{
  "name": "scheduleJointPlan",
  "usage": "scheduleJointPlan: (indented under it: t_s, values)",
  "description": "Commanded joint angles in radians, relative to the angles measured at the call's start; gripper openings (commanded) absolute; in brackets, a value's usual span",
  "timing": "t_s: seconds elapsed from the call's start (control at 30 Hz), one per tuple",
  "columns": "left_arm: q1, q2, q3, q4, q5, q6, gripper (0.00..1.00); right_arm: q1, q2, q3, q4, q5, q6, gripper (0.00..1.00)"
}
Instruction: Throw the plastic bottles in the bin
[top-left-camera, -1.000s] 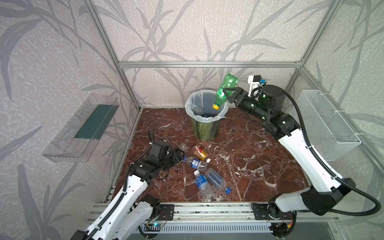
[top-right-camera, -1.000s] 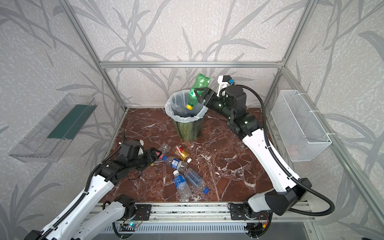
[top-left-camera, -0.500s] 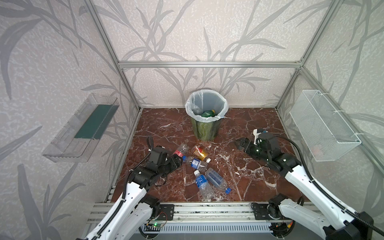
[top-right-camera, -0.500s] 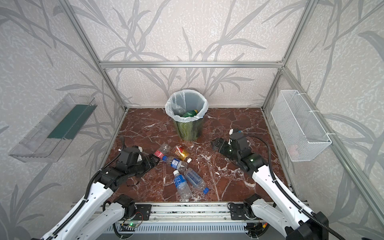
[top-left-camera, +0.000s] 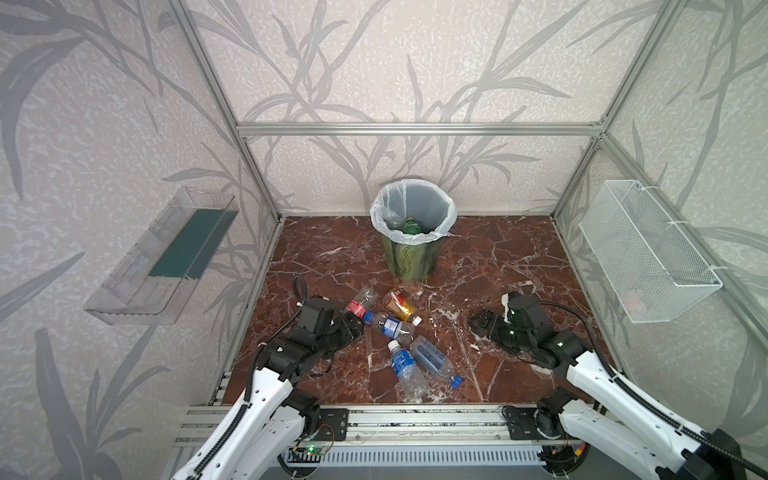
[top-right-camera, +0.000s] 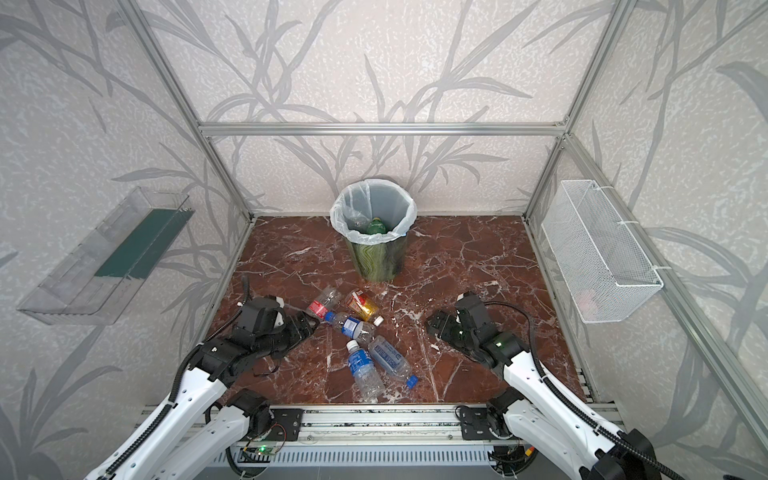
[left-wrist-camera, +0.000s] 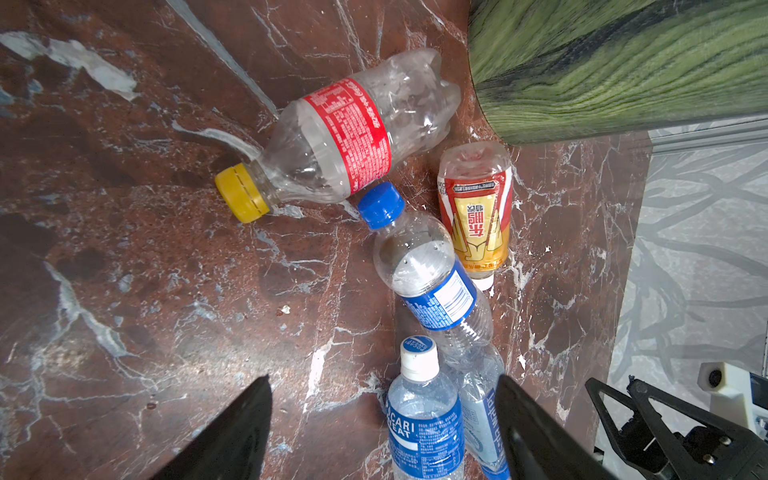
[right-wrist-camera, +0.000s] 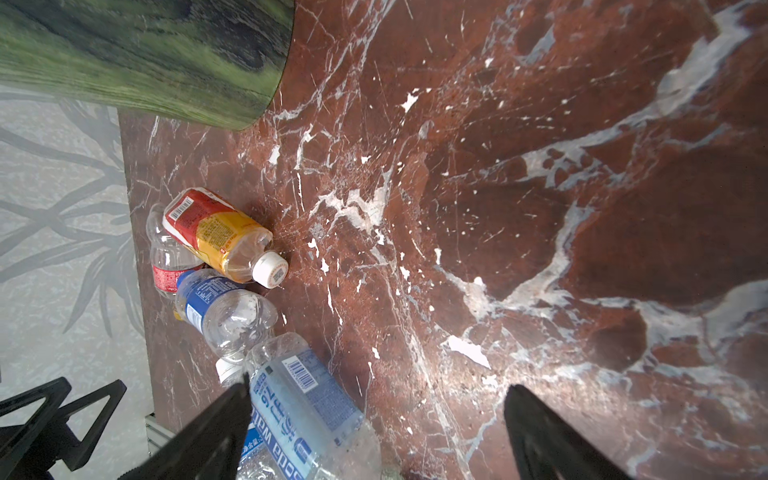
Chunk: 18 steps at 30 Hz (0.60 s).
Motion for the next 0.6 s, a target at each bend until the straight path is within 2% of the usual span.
scheduleJointPlan:
  t_s: [0.0, 0.23, 0.57]
  values:
    - [0.005, -0.02, -0.02, -0.018, -0.004, -0.022, 0.84, 0.024, 0.011, -0.02, 0.04, -0.007, 0.016, 0.95]
    - [-0.014, 0.011, -0.091, 0.083, 0.154, -0.03, 0.81, 0.052, 0.019, -0.046, 0.063, 0.008, 0.031, 0.95]
    - [-0.259, -0.021, -0.161, 0.143, 0.032, -0.208, 0.79, 0.053, 0.009, -0.061, 0.069, 0.019, 0.037, 0.95]
